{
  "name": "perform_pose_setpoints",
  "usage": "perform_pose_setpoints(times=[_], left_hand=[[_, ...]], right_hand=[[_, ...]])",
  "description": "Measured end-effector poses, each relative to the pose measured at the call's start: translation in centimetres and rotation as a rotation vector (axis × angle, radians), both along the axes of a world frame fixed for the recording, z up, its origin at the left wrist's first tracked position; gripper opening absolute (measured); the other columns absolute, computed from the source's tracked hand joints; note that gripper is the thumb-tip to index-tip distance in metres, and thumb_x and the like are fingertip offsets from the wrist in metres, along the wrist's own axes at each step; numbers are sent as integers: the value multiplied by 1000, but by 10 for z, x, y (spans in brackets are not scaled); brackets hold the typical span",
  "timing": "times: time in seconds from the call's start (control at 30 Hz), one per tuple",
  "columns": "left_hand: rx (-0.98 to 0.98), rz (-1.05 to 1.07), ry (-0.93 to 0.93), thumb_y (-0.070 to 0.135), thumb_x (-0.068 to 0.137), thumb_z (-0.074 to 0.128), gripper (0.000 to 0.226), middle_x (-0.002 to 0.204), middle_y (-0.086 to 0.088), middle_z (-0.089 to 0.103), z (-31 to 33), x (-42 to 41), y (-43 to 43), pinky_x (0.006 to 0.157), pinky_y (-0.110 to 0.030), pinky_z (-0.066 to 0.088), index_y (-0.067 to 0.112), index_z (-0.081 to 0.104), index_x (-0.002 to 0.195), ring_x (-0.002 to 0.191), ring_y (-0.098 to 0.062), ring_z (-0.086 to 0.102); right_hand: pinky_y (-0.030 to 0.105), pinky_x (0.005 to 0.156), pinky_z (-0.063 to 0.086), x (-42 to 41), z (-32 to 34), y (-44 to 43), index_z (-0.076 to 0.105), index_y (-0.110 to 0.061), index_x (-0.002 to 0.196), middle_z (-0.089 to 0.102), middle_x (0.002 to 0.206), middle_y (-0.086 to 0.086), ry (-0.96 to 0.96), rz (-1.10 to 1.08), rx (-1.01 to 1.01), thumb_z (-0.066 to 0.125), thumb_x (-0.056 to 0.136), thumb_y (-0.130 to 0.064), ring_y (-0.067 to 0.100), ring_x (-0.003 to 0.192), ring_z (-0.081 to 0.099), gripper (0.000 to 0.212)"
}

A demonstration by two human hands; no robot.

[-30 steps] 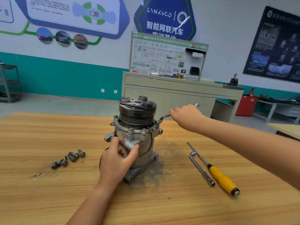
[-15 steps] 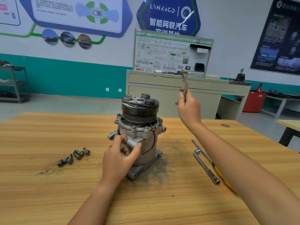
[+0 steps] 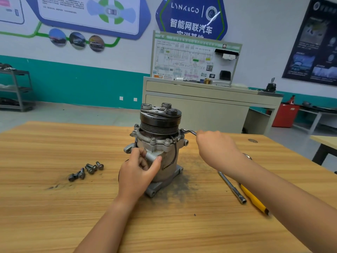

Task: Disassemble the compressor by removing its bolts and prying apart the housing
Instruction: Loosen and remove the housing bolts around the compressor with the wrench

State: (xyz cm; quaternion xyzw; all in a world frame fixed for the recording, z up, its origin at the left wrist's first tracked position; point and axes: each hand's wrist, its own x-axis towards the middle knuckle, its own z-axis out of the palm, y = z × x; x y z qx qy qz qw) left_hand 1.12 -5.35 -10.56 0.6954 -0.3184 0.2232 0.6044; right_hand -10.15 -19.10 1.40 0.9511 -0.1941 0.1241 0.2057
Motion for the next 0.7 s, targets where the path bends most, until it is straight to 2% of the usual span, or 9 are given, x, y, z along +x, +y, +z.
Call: perform_pose_setpoints(times=[0.1, 0.17, 0.23, 0.3, 0.37, 0.47, 0.53, 0.6, 0.7], left_hand=[[-2, -7, -5, 34, 74, 69, 29, 52, 9, 46, 0, 1, 0, 47, -31, 36, 15, 50, 84, 48, -10, 45], [-12, -11, -1, 36, 74, 68, 29, 51, 9, 45, -1, 1, 1, 46, -28, 35, 16, 50, 83, 49, -9, 46], [-21, -24, 6, 39, 73, 67, 29, 51, 9, 45, -1, 1, 1, 46, -27, 34, 18, 50, 83, 49, -9, 46], [-24, -31, 10, 41, 73, 66, 30, 51, 9, 45, -2, 1, 1, 47, -25, 34, 18, 50, 83, 49, -9, 46], [-18, -26, 7, 38, 74, 67, 29, 50, 9, 45, -2, 2, 0, 46, -24, 34, 17, 50, 83, 49, -8, 46], [-14, -20, 9, 33, 76, 70, 27, 49, 10, 44, -3, 3, 0, 46, -23, 32, 15, 51, 84, 48, -8, 46], [-21, -27, 10, 36, 75, 68, 29, 49, 11, 43, -3, 3, -1, 45, -19, 31, 15, 51, 84, 47, -8, 44], [-27, -32, 9, 36, 75, 68, 29, 48, 12, 42, -4, 4, -1, 45, -17, 31, 15, 51, 84, 47, -7, 44], [-30, -41, 5, 35, 75, 69, 27, 48, 13, 46, -4, 4, -1, 44, -16, 31, 18, 50, 83, 47, -7, 45]], right_hand=[[30, 60, 38, 1, 12, 14, 53, -7, 104, 34, 71, 1, 111, -3, -75, 43, 89, 4, 28, 90, 59, 22], [29, 56, 38, 5, 20, 17, 49, -12, 88, 36, 66, -1, 172, -9, -122, 46, 87, 2, 25, 78, 58, 15], [27, 44, 32, 8, 25, 16, 43, -12, 78, 35, 62, 0, 221, -17, -181, 47, 87, -3, 18, 56, 44, 13], [25, 40, 26, 10, 29, 13, 39, -11, 69, 37, 62, 0, 252, -13, -224, 48, 88, -9, 15, 50, 35, 21], [25, 39, 25, 12, 29, 6, 36, -12, 64, 37, 62, 0, 279, 1, -251, 46, 89, -13, 14, 49, 34, 28], [24, 41, 29, 13, 32, -10, 49, -10, 83, 39, 63, -1, 322, 9, -260, 39, 90, -8, 12, 51, 36, 12], [23, 41, 28, 17, 36, -23, 53, -9, 95, 39, 62, 0, 353, 15, -320, 39, 90, -2, 12, 50, 37, 17], [24, 41, 27, 25, 36, -36, 54, -7, 100, 39, 61, 0, 343, 16, -373, 41, 90, 0, 12, 48, 36, 18], [26, 43, 27, 44, 26, -56, 42, -5, 124, 48, 67, 1, 182, 51, -384, 40, 91, 2, 16, 52, 42, 34]])
